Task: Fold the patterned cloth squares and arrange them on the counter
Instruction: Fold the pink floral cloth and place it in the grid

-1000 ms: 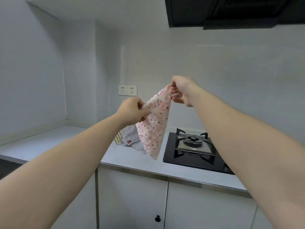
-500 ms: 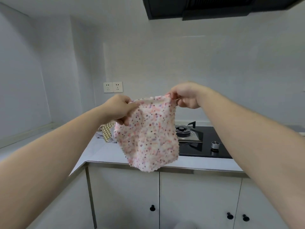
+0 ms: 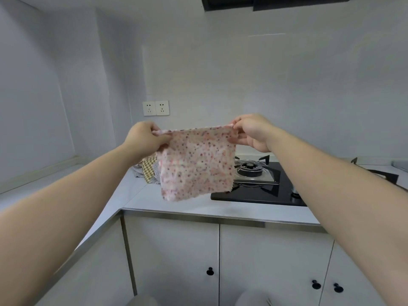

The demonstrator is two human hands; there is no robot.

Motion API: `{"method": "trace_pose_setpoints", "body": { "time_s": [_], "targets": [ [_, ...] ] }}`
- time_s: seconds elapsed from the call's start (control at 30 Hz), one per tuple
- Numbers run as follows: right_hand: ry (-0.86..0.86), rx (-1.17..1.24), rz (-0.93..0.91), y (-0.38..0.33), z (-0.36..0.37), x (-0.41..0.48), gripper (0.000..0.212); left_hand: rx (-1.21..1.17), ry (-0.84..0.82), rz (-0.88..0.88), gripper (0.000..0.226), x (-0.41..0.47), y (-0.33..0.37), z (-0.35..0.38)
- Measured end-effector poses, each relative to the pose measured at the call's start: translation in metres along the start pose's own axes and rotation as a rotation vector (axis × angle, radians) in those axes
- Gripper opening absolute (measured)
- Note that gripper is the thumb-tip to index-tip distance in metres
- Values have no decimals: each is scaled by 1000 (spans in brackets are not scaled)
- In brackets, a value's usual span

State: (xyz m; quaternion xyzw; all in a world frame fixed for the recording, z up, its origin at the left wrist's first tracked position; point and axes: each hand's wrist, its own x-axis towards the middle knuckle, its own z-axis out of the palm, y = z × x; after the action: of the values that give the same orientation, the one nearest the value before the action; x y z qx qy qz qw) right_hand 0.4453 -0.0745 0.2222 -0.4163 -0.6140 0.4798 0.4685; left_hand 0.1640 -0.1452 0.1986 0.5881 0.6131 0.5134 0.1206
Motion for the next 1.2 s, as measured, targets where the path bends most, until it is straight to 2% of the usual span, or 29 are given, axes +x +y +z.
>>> {"method": "trace_pose_setpoints", "body": {
  "time_s": [0.1, 0.17, 0.3, 0.5, 0.6, 0.77, 0.97, 1.1, 1.2],
  "targets": [
    [-26, -89, -80, -5, 7, -4, 29, 41, 120, 98, 33, -6, 1, -4],
    [-36, -173, -96, -9, 12, -9, 29, 52, 122, 124, 35, -9, 2, -8],
    [-65, -279, -53, -16, 19, -21, 28, -39, -22, 30, 24, -12, 3, -20],
    [-42, -335, 42, -4, 30, -15, 26, 38, -184, -88, 31, -14, -15, -27],
    [-48, -344, 99, 12, 41, -4, 24, -7, -222, -180, 29, -6, -39, -25],
    [-44, -286, 85, 42, 66, 16, 24, -83, -108, -228, 10, 6, -77, -26],
    [48, -338, -179, 56, 91, 28, 26, -122, 121, -91, 10, 10, -97, -44],
    [41, -430, -257, 67, 102, 22, 29, -39, 87, -48, 1, -7, -105, -55],
    [-32, -554, -202, 88, 108, 16, 33, 156, -5, -64, 4, -25, -124, -53]
  ]
}}
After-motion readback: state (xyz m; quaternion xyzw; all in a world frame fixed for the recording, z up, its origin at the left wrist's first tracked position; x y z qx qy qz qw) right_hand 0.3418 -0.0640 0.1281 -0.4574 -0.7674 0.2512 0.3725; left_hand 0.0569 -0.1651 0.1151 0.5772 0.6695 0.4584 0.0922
